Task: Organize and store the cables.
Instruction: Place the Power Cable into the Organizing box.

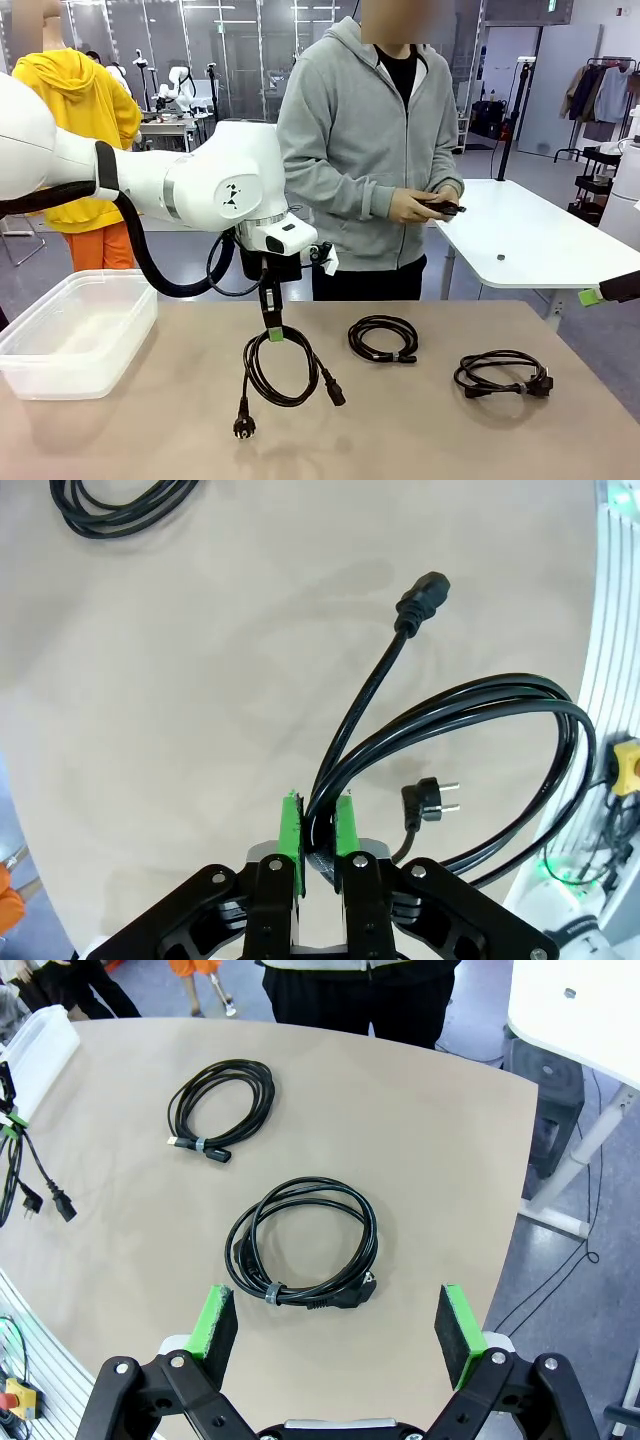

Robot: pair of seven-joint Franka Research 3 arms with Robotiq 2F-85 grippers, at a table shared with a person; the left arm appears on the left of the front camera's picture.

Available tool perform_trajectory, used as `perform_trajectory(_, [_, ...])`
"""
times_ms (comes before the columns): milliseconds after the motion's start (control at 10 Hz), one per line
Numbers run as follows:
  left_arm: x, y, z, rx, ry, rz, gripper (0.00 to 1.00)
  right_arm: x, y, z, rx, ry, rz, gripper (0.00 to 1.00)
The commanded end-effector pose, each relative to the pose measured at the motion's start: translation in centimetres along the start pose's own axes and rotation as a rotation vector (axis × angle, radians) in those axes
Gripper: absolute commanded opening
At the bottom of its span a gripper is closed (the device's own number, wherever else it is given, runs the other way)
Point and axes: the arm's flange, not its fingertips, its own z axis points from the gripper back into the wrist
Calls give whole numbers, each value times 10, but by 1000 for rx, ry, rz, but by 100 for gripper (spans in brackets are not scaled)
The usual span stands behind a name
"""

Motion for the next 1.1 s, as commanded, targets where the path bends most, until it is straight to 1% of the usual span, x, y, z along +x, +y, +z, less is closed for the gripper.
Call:
perform_trajectory(0, [-16,13,23,38,17,9,15,0,0,1,-5,9,-3,100])
perform_trajectory(100, [-50,26,54,71,40,-13,15,0,0,1,-5,9,-3,100])
perform_trajectory(200, [-85,35,80,82,4,47,15,0,0,1,-5,9,-3,100])
perform_trajectory(300, [-120,41,102,132,-30,135,15,0,0,1,-5,9,-3,100])
perform_trajectory(400, [-153,46,123,202,-68,261,15,0,0,1,-5,9,-3,100])
perform_trajectory(500, [-188,50,144,257,-132,408,15,0,0,1,-5,9,-3,100])
perform_trajectory(600, [-216,54,158,288,-172,503,15,0,0,1,-5,9,-3,100])
perform_trajectory(700, [-243,58,167,304,-187,559,15,0,0,1,-5,9,-3,100])
perform_trajectory(900, [-300,63,173,384,-211,600,15,0,0,1,-5,9,-3,100])
perform_trajectory(1000, [-331,65,172,405,-227,673,15,0,0,1,-5,9,-3,100])
